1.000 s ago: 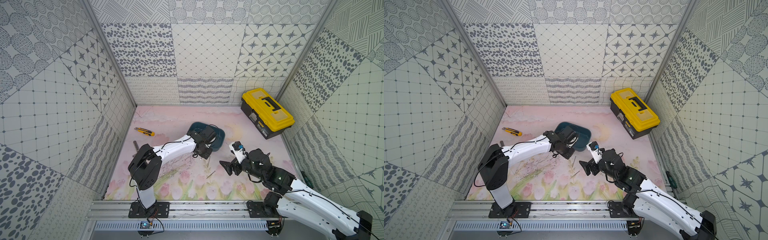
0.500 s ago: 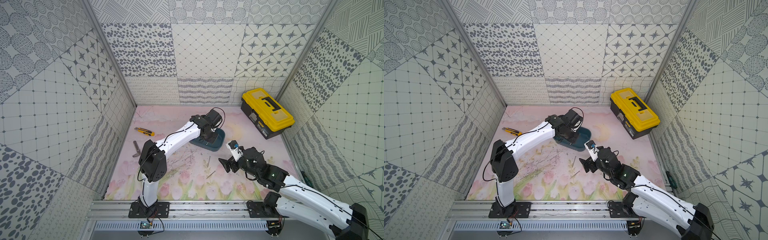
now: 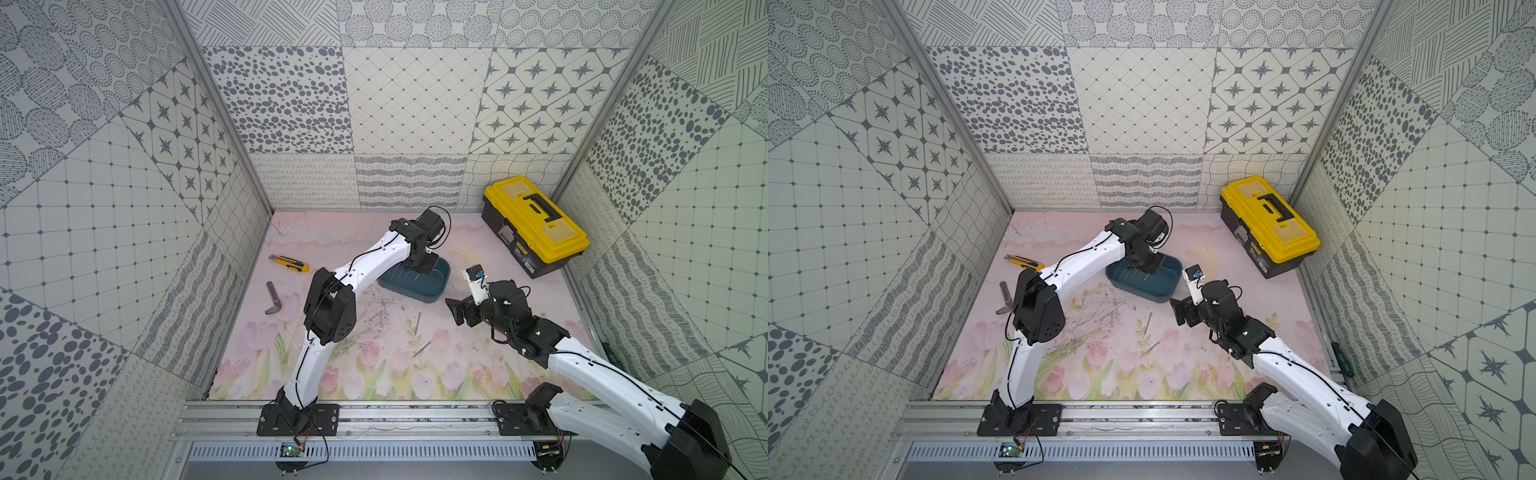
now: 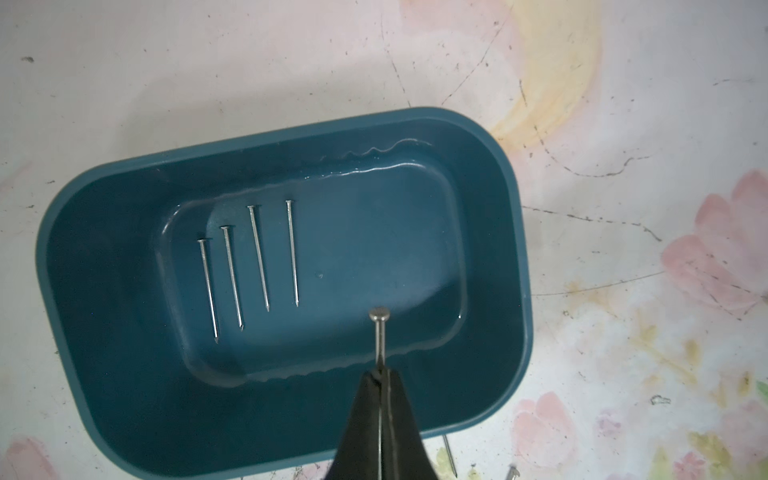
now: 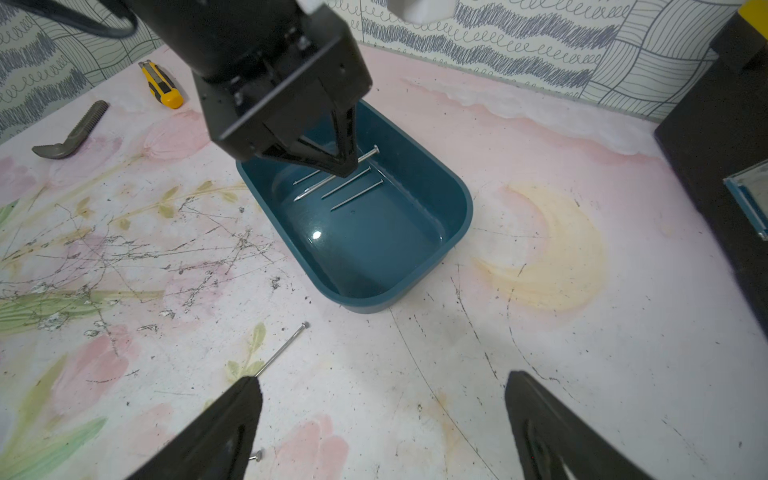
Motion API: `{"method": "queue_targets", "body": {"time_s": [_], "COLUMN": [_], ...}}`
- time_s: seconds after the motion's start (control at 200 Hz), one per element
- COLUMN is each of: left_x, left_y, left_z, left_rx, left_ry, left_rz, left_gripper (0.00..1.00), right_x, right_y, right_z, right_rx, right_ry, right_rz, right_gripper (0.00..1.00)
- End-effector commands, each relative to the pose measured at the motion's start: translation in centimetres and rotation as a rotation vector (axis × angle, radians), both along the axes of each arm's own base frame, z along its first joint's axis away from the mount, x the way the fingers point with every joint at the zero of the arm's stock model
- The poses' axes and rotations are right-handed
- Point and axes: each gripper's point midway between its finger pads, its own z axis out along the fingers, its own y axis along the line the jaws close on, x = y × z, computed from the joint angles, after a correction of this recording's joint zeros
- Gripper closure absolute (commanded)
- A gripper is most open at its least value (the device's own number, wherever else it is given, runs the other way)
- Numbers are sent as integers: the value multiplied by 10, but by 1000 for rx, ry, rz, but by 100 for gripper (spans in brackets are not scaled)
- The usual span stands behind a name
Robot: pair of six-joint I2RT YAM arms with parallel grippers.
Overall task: Put the nails on the desktop into the storage box
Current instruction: Place the nail in the storage box.
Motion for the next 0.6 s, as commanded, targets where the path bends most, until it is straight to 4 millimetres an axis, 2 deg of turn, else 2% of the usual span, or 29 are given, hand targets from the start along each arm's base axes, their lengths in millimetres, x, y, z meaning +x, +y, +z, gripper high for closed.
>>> {"method": "queue_targets", "body": {"time_s": [0.0, 0.34, 0.595], "left_x": [3, 23, 28], "left_y": [5, 3, 4], "left_z": [-20, -50, -68], "left_rx": [4, 20, 43], "left_ry": [61, 78, 89], "left_rz": [33, 66, 95], "left_gripper": [100, 100, 100], "right_x": [9, 8, 6], "right_y": [6, 6, 12], "right_z": [27, 20, 16], "right_rx": [71, 75, 61], "right_ry": [-63, -45, -37], "right_rz": [-3, 7, 52], "right_gripper": [3, 3, 4]}}
